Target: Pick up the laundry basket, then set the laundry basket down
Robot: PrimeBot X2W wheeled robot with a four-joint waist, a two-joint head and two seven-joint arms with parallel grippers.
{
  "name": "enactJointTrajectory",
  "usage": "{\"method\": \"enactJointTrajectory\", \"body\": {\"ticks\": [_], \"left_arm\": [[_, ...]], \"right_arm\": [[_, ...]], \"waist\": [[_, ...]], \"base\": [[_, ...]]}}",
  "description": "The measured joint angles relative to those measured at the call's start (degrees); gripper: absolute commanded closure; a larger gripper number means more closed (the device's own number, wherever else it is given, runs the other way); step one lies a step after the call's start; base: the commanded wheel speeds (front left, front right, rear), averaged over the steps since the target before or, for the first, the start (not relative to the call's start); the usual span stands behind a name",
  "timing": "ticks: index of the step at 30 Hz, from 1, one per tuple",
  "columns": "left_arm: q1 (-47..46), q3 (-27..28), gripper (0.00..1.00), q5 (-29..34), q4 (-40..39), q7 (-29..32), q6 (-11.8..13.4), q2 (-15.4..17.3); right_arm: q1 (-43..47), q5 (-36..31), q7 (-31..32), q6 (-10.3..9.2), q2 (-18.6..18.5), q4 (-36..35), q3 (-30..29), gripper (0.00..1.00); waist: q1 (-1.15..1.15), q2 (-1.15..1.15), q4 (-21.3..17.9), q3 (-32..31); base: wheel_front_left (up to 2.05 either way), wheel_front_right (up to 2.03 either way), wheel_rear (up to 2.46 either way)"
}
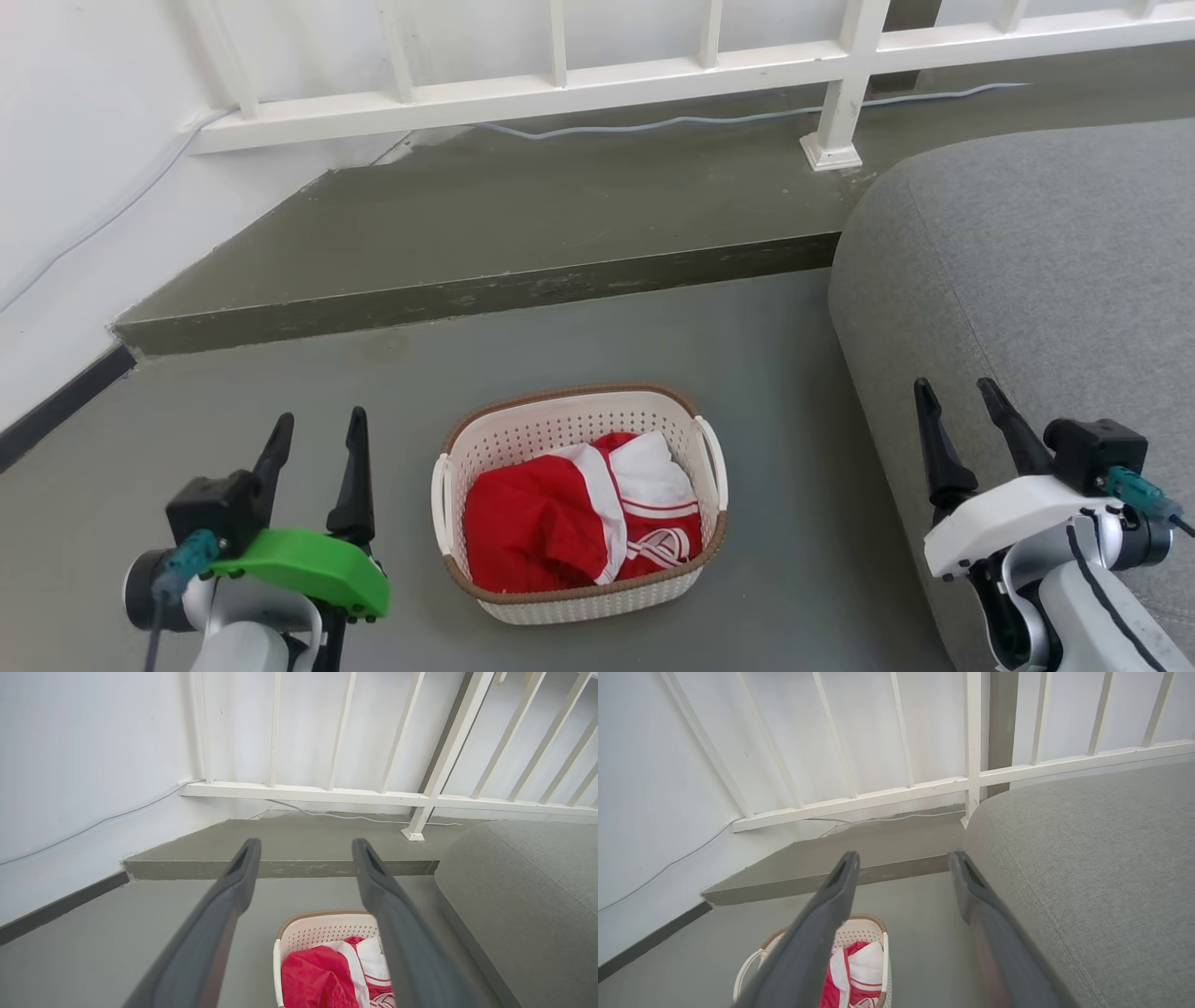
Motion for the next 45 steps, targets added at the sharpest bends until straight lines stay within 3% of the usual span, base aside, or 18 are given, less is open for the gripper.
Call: {"method": "enactJointTrajectory", "body": {"ticks": [15,45], "left_arm": [[0.63,-1.63,0.0,8.11,1.62,-2.41,1.6,-0.11],[1.32,-0.94,0.0,7.66,4.34,-2.66,1.76,-1.55]], "right_arm": [[-0.01,-8.67,-2.46,-1.76,-0.55,1.08,2.0,0.0],[-0.01,-9.47,-2.58,-2.0,-0.21,2.89,1.57,0.0]], "waist": [[0.0,0.0,0.1,-0.3],[0.0,0.0,0.7,-0.16]], "base": [[0.0,0.0,0.0],[0.0,0.0,0.0]]}}
